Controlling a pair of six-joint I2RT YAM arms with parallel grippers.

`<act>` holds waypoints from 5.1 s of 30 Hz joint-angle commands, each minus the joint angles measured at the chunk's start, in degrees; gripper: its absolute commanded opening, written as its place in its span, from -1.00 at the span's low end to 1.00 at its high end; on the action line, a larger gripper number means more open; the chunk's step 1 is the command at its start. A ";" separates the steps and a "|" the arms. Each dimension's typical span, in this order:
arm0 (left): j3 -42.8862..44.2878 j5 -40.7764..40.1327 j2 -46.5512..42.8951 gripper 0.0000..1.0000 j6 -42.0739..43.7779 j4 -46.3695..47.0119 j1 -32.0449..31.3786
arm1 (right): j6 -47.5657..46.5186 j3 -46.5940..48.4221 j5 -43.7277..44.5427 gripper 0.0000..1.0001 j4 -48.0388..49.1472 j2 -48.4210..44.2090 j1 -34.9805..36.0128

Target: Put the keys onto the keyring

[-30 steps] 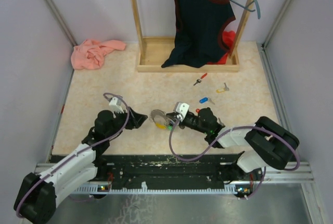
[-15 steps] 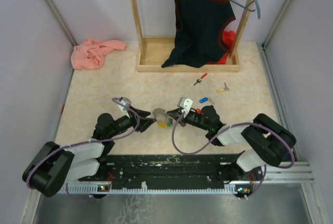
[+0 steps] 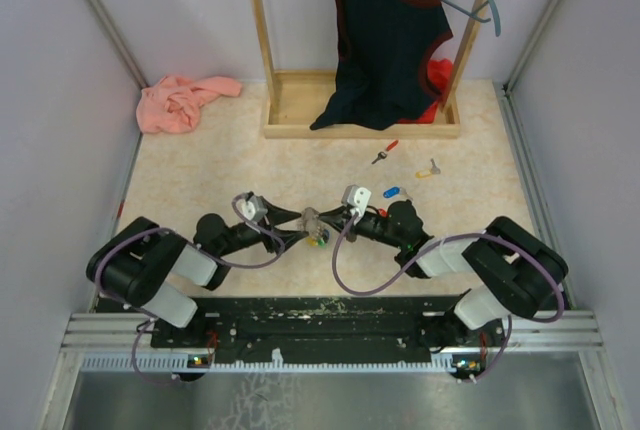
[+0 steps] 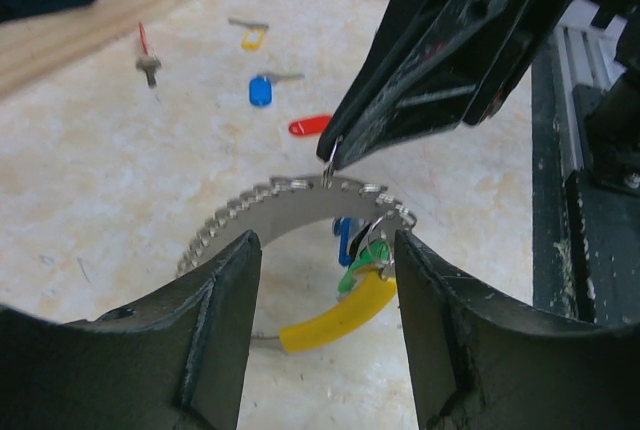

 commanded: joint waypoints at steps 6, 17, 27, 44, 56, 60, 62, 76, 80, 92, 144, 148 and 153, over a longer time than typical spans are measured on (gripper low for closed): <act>4.34 5.93 8.09 0.08 2.52 15.51 -0.44 | 0.59 2.91 -2.72 -1.00 3.89 0.42 -0.40; 7.16 8.32 9.01 -0.27 2.05 15.46 -0.37 | 0.74 3.01 -4.80 -1.00 4.15 0.58 -0.45; 7.48 10.39 8.63 -0.42 0.63 15.43 -0.44 | 0.92 3.42 -5.14 -1.00 3.41 0.80 -0.45; 7.65 11.04 6.32 -0.63 -0.59 15.40 -0.53 | 0.49 3.66 -6.10 -1.00 1.25 0.50 -0.45; 7.47 11.21 7.86 -0.59 -0.84 15.48 -0.53 | 0.89 4.00 -6.92 -1.00 0.72 -0.76 -0.44; 7.05 10.63 8.18 -0.59 0.05 15.28 -0.47 | 1.89 3.78 -7.17 -1.00 1.95 -0.82 -0.44; 7.04 10.37 8.20 -0.60 0.43 14.60 -0.55 | 2.34 3.75 -7.29 -1.00 2.45 -0.83 -0.45; 6.37 8.41 5.82 -1.00 2.68 9.51 -0.52 | 2.92 3.42 -7.32 -1.00 2.49 -2.08 -0.37; 6.92 7.85 1.46 -1.00 5.17 2.02 -0.53 | 0.21 2.71 -5.64 -0.83 -2.19 -4.53 -0.45; 14.31 1.59 -11.98 -1.00 24.41 -38.57 -3.88 | -10.46 4.97 1.50 -0.40 -24.20 -13.71 -0.44; 14.29 1.93 -11.43 -0.58 26.47 -40.31 -5.57 | -16.64 9.93 -6.38 -1.00 -26.11 -8.55 -0.42; 14.15 1.13 -11.29 -0.50 26.39 -39.89 -5.57 | -16.30 9.93 -6.65 -1.00 -25.68 -8.31 -0.44; 14.10 0.85 -10.68 -0.47 26.77 -39.98 -5.57 | -15.87 9.89 -6.76 -1.00 -25.49 -8.37 -0.44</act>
